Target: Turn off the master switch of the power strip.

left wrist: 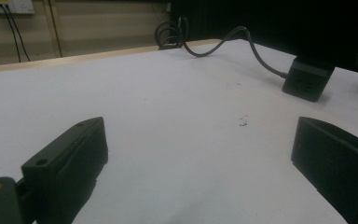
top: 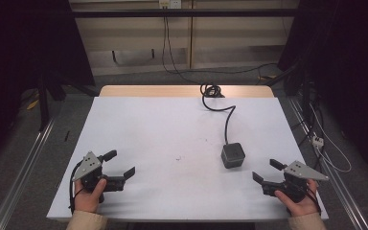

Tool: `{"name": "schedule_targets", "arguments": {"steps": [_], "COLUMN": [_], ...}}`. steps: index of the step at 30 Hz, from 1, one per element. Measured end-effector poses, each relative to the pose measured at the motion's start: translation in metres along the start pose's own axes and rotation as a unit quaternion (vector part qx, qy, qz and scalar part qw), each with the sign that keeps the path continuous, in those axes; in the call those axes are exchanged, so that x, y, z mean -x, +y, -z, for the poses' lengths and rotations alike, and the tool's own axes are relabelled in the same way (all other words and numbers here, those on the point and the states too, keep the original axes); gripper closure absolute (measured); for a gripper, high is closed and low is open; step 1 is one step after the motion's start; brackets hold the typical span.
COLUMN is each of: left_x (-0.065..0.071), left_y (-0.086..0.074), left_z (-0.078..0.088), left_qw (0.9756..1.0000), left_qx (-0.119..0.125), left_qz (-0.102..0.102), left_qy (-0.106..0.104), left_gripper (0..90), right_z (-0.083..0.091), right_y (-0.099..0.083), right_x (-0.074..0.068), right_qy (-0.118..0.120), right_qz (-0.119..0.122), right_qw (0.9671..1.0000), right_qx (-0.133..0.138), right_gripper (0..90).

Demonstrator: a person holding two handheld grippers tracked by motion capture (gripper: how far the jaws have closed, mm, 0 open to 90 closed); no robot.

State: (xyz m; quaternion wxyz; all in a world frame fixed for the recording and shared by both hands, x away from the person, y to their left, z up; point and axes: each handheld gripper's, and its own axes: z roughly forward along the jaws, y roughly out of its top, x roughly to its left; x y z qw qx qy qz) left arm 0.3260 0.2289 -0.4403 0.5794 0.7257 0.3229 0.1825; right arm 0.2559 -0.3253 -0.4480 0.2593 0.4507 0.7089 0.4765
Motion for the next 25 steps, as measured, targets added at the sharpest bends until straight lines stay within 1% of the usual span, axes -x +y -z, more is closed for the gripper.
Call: {"name": "schedule_targets", "arguments": {"steps": [14,17,19,23,25], "left_x": [-0.0004,-0.0004,-0.0005,-0.0005,-0.0007], "left_y": [0.0002,0.0003,0.0001,0.0001,0.0], "left_z": [0.0009,0.0011,0.001,0.0007,0.0004], "left_qw": [1.0,1.0,1.0,1.0,1.0], "left_qx": [-0.001,-0.001,-0.001,-0.001,-0.002], "left_qz": [-0.002,-0.003,-0.002,-0.001,-0.001], "left_qy": [0.001,0.001,0.002,0.002,0.003], "left_gripper": [3.2,3.3,3.3,3.2,3.2], "right_z": [0.003,0.0025,0.002,0.0008,-0.0005], "right_y": [-0.0017,-0.0015,-0.0014,-0.0009,-0.001], "right_x": [0.0025,0.0022,0.002,0.0011,0.0014], "right_qy": [-0.002,-0.004,-0.003,-0.004,-0.004], "right_qz": [-0.001,-0.001,0.004,0.001,0.006], "right_qw": [1.0,1.0,1.0,0.9999,0.9999], "right_qx": [-0.006,-0.007,-0.008,-0.01,-0.013], "right_gripper": [15.3,15.3,15.2,15.1,15.1]}}
